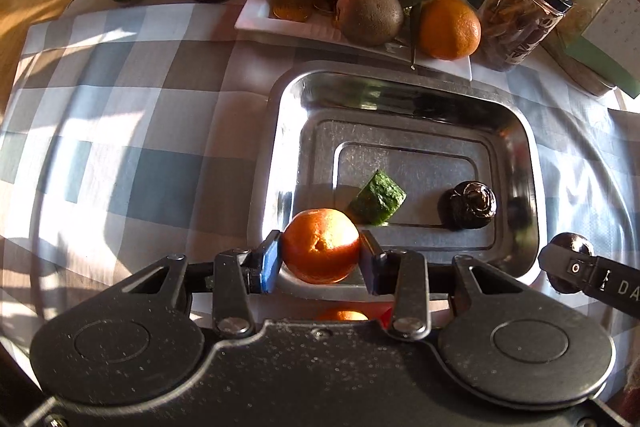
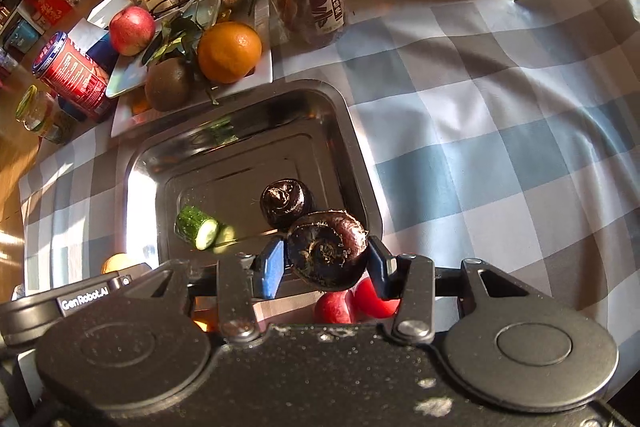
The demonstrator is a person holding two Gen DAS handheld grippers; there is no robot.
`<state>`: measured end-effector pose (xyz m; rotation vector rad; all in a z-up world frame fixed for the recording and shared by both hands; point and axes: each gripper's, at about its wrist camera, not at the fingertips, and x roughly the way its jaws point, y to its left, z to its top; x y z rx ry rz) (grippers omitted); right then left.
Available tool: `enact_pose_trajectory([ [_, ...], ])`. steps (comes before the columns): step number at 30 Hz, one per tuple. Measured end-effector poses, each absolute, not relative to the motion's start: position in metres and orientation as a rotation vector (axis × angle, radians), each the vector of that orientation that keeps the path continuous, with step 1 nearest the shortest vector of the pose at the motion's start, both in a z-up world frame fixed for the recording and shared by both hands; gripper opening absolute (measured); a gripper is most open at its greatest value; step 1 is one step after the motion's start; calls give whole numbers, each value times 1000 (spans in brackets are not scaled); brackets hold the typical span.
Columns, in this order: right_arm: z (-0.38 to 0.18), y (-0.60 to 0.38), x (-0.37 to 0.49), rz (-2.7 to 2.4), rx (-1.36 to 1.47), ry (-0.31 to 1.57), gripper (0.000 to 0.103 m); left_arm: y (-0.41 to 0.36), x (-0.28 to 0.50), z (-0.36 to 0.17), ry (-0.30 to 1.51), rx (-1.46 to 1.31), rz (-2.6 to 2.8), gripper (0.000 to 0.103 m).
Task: Organize fruits
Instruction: 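Lift the orange and passion fruit and carry both over the steel tray, then open the left gripper to drop the orange while the right gripper releases the passion fruit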
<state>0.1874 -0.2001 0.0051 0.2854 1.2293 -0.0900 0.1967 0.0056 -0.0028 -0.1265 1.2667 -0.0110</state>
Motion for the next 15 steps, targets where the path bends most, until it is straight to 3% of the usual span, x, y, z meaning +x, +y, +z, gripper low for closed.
enact_pose_trajectory([
  [15,-3,-182,193,-93,195,1232,45,4,201,-10,1283,-133,12,48],
])
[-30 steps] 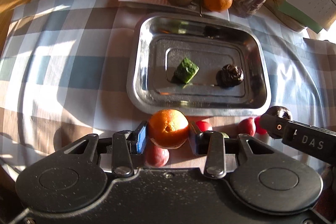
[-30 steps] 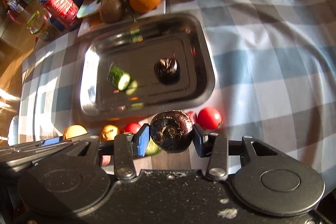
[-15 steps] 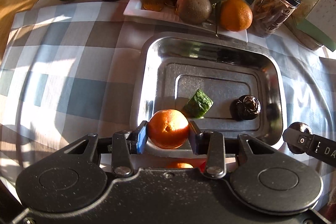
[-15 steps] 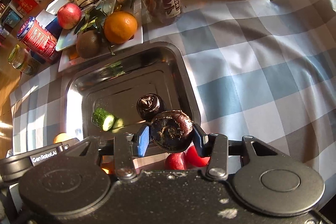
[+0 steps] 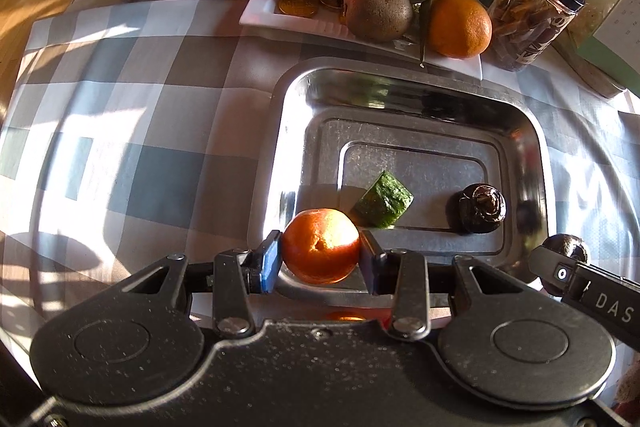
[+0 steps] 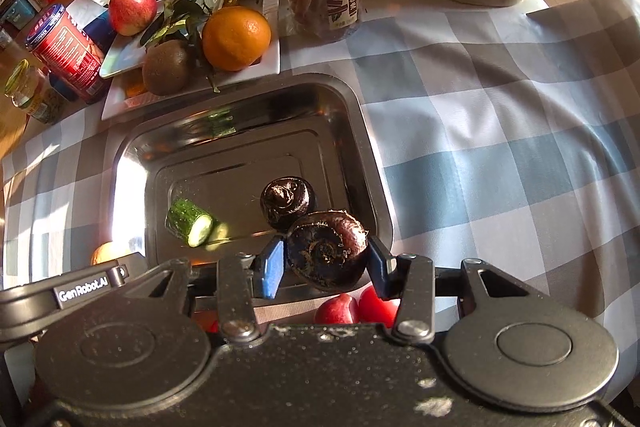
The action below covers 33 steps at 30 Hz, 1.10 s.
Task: Organize fruits
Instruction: 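Open the left gripper to drop the orange while the right gripper releases the passion fruit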
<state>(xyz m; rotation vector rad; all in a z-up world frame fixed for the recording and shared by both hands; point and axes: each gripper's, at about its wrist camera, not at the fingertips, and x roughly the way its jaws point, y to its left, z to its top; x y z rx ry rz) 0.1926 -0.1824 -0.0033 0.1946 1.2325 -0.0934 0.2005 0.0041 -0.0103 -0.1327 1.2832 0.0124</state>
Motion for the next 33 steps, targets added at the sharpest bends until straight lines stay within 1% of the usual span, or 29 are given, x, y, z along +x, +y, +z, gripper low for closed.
enact_pose_trajectory([
  [6,-1,-182,192,-84,189,1208,46,5,201,-9,1281,-136,28,49],
  [8,-1,-182,193,-80,189,1204,46,4,201,-8,1278,-135,18,53],
  [10,-1,-181,193,-77,187,1203,46,3,200,-7,1279,-131,13,55],
  [18,-1,-181,192,-76,168,1210,46,1,197,-9,1317,-93,14,56],
  [26,-7,-179,185,-62,134,1287,46,-2,182,-7,1372,-21,-15,56],
  [33,-3,-174,165,-12,73,1314,46,7,166,9,1349,-81,-30,56],
])
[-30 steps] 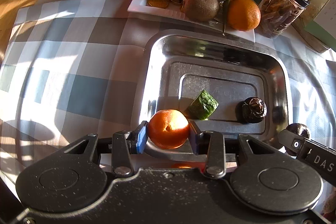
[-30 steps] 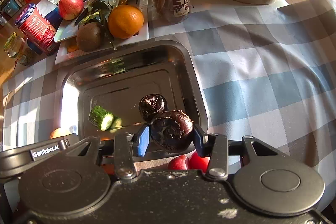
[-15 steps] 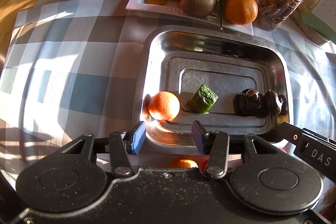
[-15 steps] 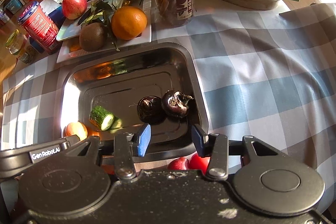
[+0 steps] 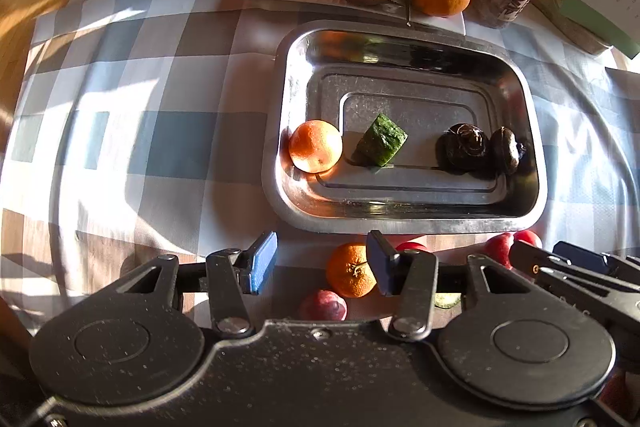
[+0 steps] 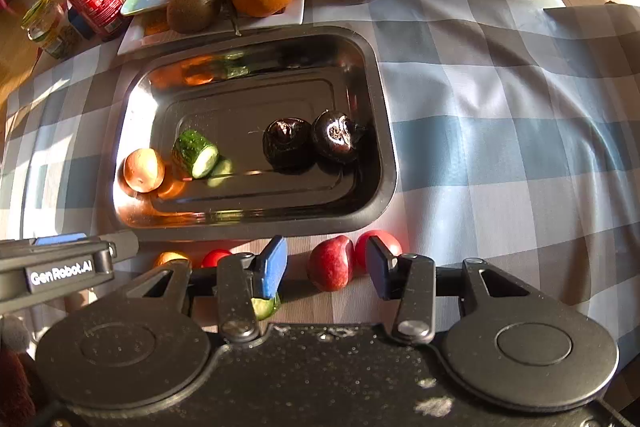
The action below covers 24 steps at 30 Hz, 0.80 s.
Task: Organize fruits
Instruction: 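Open the left gripper to drop the orange while the right gripper releases the passion fruit, then withdraw both grippers back from the tray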
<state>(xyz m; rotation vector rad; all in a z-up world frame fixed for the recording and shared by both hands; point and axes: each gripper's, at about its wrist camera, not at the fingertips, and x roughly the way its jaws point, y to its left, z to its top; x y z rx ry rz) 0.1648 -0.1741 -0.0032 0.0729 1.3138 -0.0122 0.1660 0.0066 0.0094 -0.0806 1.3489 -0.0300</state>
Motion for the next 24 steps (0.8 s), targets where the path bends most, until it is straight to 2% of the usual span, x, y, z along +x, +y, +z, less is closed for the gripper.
enact_pose_trajectory([
  [24,4,-200,101,20,-2,1302,46,1,96,5,1326,-35,-124,57],
])
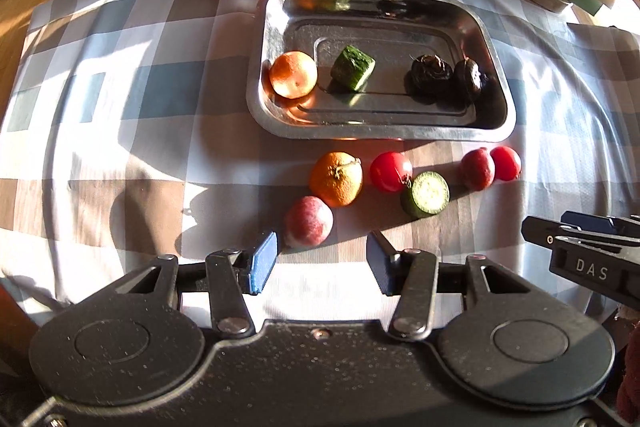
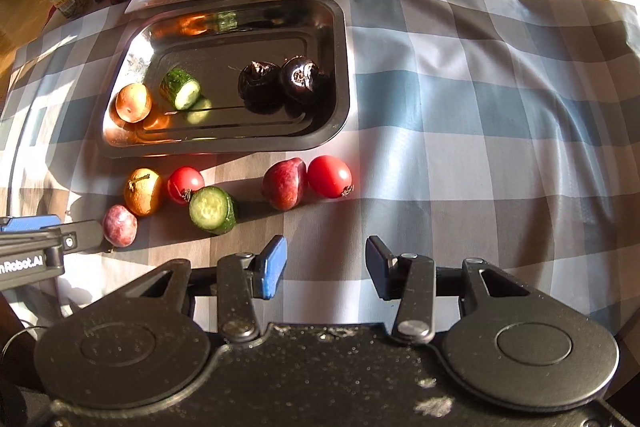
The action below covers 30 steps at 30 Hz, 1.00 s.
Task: Organize fruits
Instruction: 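Withdraw both grippers back from the tray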
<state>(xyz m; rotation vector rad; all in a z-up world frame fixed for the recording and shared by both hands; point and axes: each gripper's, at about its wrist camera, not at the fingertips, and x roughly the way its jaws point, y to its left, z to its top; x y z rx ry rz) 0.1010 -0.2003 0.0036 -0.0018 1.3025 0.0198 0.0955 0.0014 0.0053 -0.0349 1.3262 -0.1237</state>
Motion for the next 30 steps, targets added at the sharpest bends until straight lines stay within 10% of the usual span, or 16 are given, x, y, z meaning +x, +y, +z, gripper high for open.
enact_pose_trajectory([
  [30,-21,-171,39,121,33,1324,47,12,52,-21,1326,-7,-109,57],
])
